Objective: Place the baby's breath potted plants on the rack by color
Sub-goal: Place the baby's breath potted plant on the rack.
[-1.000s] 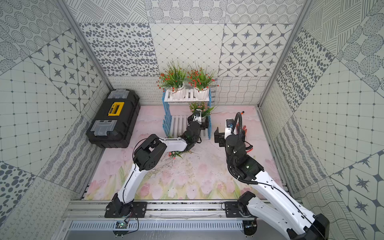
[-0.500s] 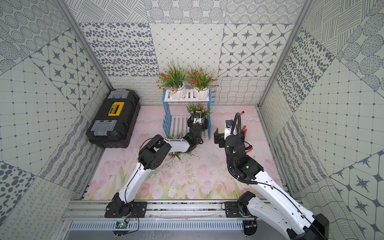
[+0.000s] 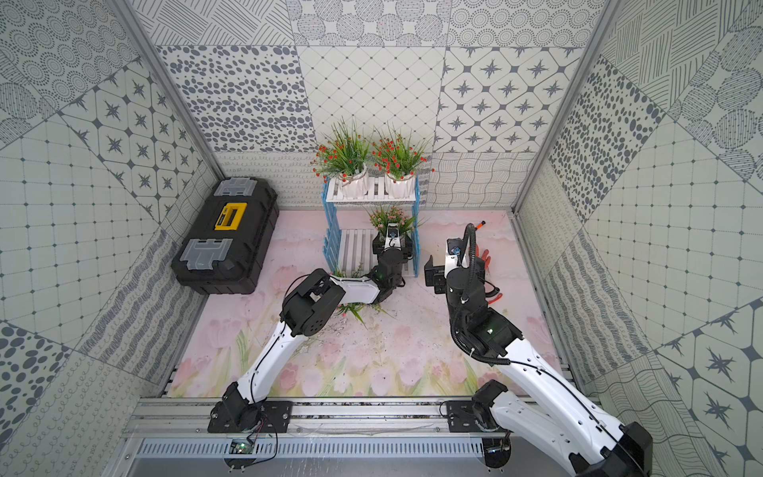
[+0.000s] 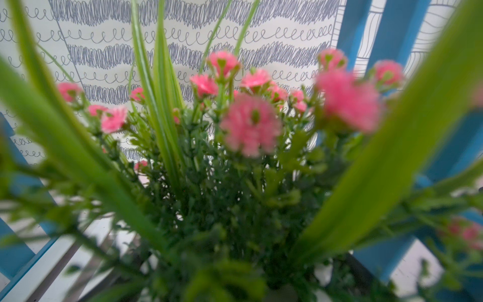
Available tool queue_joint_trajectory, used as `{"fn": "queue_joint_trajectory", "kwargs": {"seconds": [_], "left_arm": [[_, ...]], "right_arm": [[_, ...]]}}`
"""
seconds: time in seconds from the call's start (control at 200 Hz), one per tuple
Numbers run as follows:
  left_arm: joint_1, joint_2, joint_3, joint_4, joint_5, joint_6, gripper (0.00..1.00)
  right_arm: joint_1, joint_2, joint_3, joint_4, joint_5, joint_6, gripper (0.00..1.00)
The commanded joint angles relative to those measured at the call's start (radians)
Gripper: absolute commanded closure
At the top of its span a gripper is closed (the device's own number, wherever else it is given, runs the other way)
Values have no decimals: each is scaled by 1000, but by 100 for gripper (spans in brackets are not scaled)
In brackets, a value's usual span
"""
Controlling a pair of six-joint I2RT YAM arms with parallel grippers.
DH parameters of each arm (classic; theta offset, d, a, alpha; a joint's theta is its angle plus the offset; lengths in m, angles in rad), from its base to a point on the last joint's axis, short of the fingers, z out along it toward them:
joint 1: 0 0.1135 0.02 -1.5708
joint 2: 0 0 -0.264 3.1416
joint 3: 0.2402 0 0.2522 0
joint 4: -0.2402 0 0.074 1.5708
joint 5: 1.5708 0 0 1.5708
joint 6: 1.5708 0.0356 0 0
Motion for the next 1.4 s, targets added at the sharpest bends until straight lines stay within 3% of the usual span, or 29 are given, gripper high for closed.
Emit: {"fn": "queue_joint_trajectory", "kwargs": {"seconds": [0.0, 0.31, 0.425, 0.68, 0.906, 1.051, 1.391], "left_arm": [[-6, 16, 15, 100, -25, -30, 33], [-33, 13, 85, 21, -65, 16, 31], [-50, 11, 88, -62, -95, -40, 31], [-68, -8, 62, -76, -168, -66, 28], [-66, -32, 70, -221, -174, -187, 25], [-41, -54, 124, -485, -173, -362, 25], [-30, -75, 98, -544, -151, -450, 26]], "right_arm": [[-2, 1, -12, 27, 2, 10, 2], [-2, -6, -11, 30, 2, 12, 2], [-3, -23, -17, 29, 0, 16, 2], [-2, -61, -28, 26, 2, 23, 2], [-4, -61, -27, 23, -4, 27, 2], [-3, -67, -26, 22, -5, 28, 2], [-3, -64, -27, 27, -3, 26, 2]]}}
